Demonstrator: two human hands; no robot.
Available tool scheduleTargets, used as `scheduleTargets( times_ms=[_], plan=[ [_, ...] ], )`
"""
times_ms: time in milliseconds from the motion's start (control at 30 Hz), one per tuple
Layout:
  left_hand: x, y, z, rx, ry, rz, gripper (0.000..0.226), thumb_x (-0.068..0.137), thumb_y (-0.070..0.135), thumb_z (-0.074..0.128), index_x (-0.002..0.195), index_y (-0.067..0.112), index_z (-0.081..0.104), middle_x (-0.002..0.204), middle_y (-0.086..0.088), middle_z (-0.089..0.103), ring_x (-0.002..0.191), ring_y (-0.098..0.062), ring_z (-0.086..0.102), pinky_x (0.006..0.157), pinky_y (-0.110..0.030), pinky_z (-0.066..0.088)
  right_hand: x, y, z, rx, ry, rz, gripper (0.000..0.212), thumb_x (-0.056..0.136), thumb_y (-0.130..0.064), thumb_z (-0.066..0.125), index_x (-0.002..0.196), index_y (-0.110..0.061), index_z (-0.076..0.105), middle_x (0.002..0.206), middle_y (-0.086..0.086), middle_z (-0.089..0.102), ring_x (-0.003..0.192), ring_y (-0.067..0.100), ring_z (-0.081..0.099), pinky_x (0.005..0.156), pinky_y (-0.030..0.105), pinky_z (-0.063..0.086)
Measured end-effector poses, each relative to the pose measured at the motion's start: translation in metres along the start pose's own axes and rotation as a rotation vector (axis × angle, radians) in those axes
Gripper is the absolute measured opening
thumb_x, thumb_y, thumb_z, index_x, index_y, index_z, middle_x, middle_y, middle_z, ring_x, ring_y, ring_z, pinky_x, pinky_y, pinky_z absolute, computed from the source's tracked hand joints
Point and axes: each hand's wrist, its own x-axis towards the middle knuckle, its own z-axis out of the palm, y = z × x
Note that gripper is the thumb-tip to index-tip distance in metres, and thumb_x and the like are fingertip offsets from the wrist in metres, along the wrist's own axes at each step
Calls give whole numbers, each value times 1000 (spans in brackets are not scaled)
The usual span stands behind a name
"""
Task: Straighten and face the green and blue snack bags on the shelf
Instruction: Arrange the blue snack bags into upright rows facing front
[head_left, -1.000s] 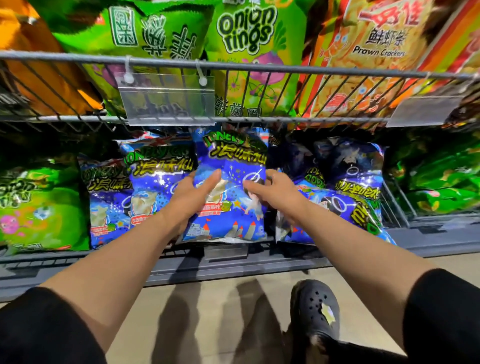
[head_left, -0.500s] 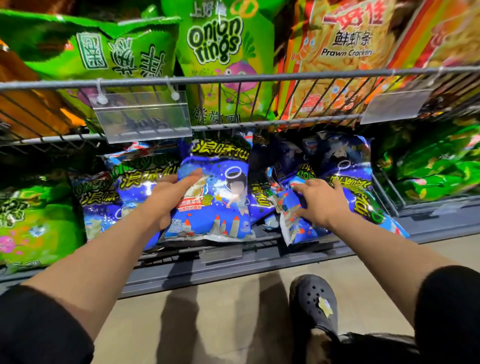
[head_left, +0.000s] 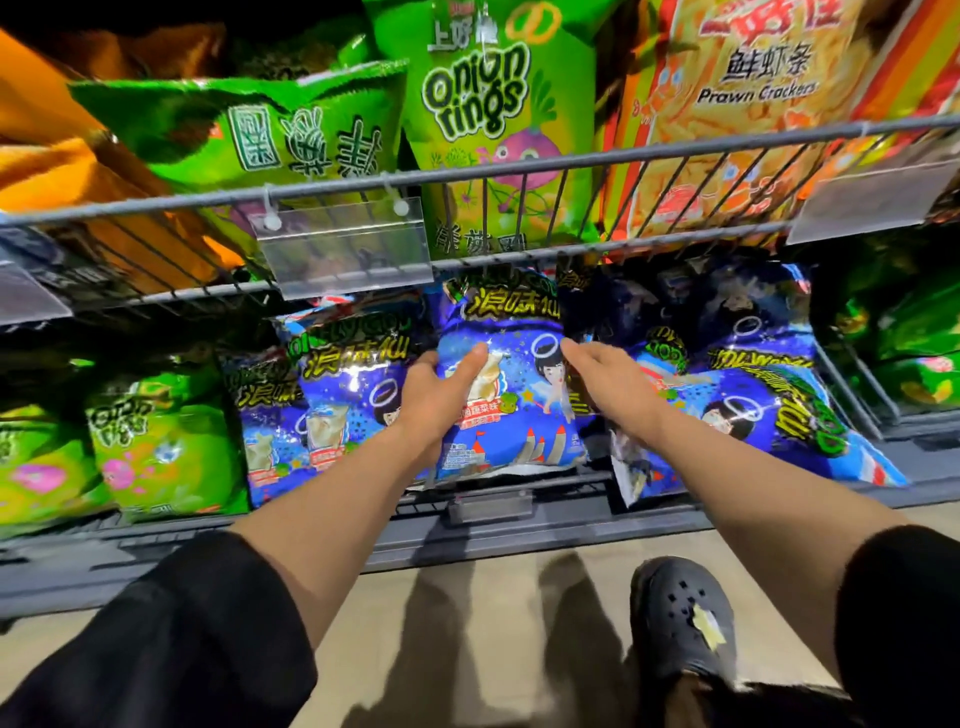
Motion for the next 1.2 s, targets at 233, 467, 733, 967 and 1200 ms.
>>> scheduleTargets(
  times_ms=[233,467,733,967,1200],
  plan=[
    [-32,14,-4,76,-7,80,93,75,47,77,150,28,26,147,6,44,129,-17,50,107,-42,43,-5,-8,18,224,-146,87,37,94,-45,49,112,-14,55,116,9,64,105,26,63,93,42,49],
    [-65,17,-47,147,-46,115,80,77,35,78,144,37,35,133,-3,59,113,-23,63,97,-47,51,-27,-9,37,219,-267,195,44,94,-52,43,102,-12,59,93,8,63,76,28,62,69,40,57],
    [-86,8,-121,109,10,106,56,95,9,56,142,33,39,127,-8,63,92,-21,67,77,-36,59,-30,-4,43,-72,-148,213,31,97,-22,41,66,-21,42,84,11,52,71,24,50,67,29,43],
    [-75,-3,-121,189,132,180,59,94,25,59,145,34,31,135,-1,57,112,-21,62,96,-48,51,-23,11,51,-154,-49,331,14,91,-17,54,87,-4,55,82,12,50,80,24,46,65,29,35],
    [-45,-20,-97,465,285,285,59,101,28,44,153,18,18,152,1,34,134,-17,38,102,-20,24,12,30,70,362,106,546,20,90,-10,53,72,-14,47,67,2,45,57,17,42,56,26,39]
  ],
)
